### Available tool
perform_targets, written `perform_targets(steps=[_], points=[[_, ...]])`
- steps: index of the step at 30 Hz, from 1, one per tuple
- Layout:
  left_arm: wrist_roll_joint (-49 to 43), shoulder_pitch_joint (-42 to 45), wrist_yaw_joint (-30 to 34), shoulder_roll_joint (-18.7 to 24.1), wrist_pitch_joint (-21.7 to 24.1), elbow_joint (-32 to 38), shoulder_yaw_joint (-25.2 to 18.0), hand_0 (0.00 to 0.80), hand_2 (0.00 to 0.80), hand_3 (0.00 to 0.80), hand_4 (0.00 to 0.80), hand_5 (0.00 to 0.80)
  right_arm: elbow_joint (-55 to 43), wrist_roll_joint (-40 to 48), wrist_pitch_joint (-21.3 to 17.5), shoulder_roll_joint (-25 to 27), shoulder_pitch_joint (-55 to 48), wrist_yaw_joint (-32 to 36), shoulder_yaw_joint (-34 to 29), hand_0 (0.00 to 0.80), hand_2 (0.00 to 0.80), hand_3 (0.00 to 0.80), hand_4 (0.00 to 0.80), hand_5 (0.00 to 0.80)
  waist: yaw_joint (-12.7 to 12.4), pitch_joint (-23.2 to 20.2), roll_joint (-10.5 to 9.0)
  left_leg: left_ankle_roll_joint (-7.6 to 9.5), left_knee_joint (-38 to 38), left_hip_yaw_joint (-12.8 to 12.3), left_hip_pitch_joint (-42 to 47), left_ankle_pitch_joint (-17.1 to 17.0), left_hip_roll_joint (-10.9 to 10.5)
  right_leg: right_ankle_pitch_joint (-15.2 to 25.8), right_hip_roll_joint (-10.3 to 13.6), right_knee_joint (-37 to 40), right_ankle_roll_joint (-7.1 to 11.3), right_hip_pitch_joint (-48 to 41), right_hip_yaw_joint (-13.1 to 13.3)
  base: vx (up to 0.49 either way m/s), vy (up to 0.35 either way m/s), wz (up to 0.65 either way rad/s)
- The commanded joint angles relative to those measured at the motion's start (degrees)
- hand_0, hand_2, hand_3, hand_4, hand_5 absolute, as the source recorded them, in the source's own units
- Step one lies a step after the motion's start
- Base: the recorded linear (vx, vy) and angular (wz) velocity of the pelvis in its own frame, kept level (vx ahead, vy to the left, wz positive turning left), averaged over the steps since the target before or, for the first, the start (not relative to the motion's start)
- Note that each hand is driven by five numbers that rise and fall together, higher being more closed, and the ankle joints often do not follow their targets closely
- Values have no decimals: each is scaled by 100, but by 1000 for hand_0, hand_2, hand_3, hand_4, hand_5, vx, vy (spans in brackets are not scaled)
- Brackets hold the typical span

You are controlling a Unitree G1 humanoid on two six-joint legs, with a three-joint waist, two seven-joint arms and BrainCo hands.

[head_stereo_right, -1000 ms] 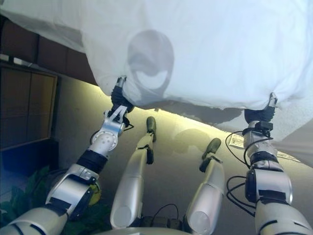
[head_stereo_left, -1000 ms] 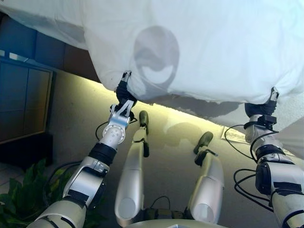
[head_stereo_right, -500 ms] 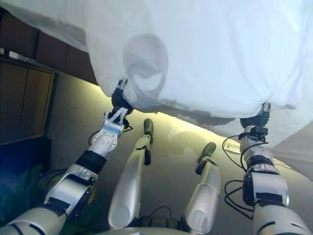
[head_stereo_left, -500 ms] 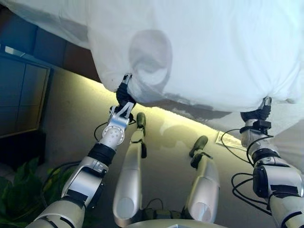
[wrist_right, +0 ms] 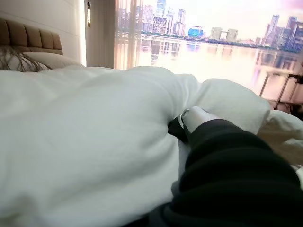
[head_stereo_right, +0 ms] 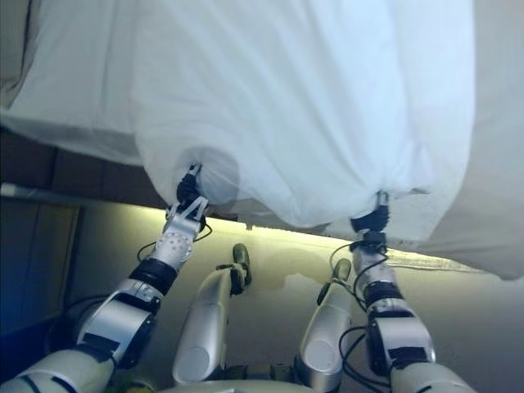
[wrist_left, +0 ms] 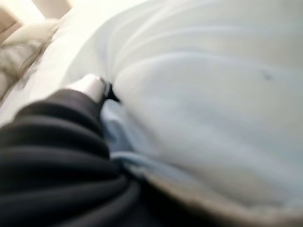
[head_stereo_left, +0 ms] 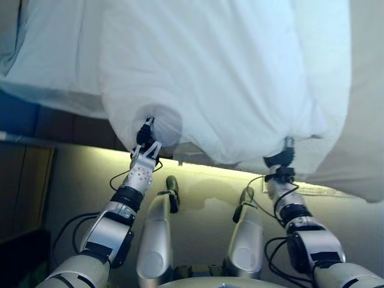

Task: Make the bed neatly

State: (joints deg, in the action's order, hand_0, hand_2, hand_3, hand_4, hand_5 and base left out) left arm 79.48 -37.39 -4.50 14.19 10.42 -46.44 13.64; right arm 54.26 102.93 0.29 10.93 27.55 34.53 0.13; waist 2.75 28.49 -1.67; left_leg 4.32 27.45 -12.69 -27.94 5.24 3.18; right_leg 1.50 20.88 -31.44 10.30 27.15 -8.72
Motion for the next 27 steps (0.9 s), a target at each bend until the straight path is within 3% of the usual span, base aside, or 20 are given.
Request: perform_targets(steps=[1,2,3,5,8,11,12,14,16,19,21,23,25,27], points=[[14,-260,393,4,208,33,-246,800,800,800,800,800,-232,-51,-375,186,-389,86,291,800,800,800,800,800,308,-335,229,-593,-368,-231,614,-236,151,357,-789,863,-140,-11,-545,64,-23,-14],[100,-283,419,12,240,6,-257,800,800,800,800,800,-268,-66,-434,174,-369,40,361,800,800,800,800,800,345,-316,219,-613,-378,-249,656,-233,163,384,-862,972,-167,-50,-602,47,-39,8],[238,-282,417,-42,328,15,-248,800,800,800,800,800,-399,19,-584,156,-335,-88,559,800,800,800,800,800,429,-301,211,-647,-318,-188,657,-210,159,396,-985,1084,-243,-67,-397,40,-37,21],[753,-138,589,-166,430,35,-304,800,800,800,800,800,-556,64,-746,200,-274,-317,807,800,800,800,800,800,496,-311,212,-698,-51,-202,673,-162,230,368,-1041,1133,-384,-176,-353,65,-9,18],[934,359,740,-332,506,187,-432,800,800,800,800,800,-904,58,-814,164,-500,-570,932,800,800,800,800,800,498,-368,172,-858,595,230,597,-235,335,357,-1190,1256,-566,-390,-153,180,33,3],[982,902,919,-493,672,323,-469,800,800,800,800,800,-999,-56,-710,228,-798,-459,843,800,800,800,800,800,432,-562,265,-1019,-261,425,1073,-469,829,265,-1237,1342,-555,-549,-59,193,181,-26],[1000,987,995,-560,725,304,-446,800,800,800,800,800,-978,-93,-656,282,-830,-426,751,800,800,800,800,800,389,-620,364,-1184,-935,601,1228,-867,1063,202,-1256,1376,-510,-591,-9,152,404,-32],[904,1034,1069,-748,760,284,-426,800,800,800,800,800,-900,-155,-580,451,-719,-489,524,800,800,800,800,800,318,-704,559,-1471,-1690,915,1428,-1492,1374,53,-1146,1351,-439,-634,34,109,521,-3],[845,1074,1156,-870,758,247,-409,800,800,800,800,800,-777,-287,-564,565,-513,-650,411,800,800,800,800,800,226,-784,716,-1600,-2162,1221,1507,-1866,1569,-21,-938,1274,-360,-631,107,123,620,18],[895,1191,1244,-940,684,203,-466,800,800,800,800,800,-575,-665,-486,706,-170,-939,363,800,800,800,800,800,158,-883,890,-1692,-2534,1498,1732,-1972,1672,-163,-480,1021,-169,-591,442,217,715,0],[830,1267,1184,-954,538,245,-508,800,800,800,800,800,-478,-750,-411,779,-138,-984,301,800,800,800,800,800,166,-977,951,-1695,-2450,1282,1774,-1742,1544,-135,-94,982,35,-625,661,264,639,-30],[728,1318,1028,-968,316,356,-438,800,800,800,800,800,-413,-527,-404,863,-329,-878,210,800,800,800,800,800,168,-1102,921,-1617,-1941,958,1650,-1321,1229,118,416,1228,269,-860,691,227,466,-1],[607,1308,899,-958,173,397,-376,800,800,800,800,800,-436,-333,-415,786,-537,-803,152,800,800,800,800,800,100,-1170,806,-1535,-1395,1090,1487,-943,837,551,791,1600,353,-1110,757,197,352,35],[625,1294,703,-908,52,503,-367,800,800,800,800,800,-573,-317,-405,634,-713,-966,90,800,800,800,800,800,-18,-1231,721,-1394,-1211,1114,1481,-692,564,914,1080,1851,403,-1300,601,176,320,9]])
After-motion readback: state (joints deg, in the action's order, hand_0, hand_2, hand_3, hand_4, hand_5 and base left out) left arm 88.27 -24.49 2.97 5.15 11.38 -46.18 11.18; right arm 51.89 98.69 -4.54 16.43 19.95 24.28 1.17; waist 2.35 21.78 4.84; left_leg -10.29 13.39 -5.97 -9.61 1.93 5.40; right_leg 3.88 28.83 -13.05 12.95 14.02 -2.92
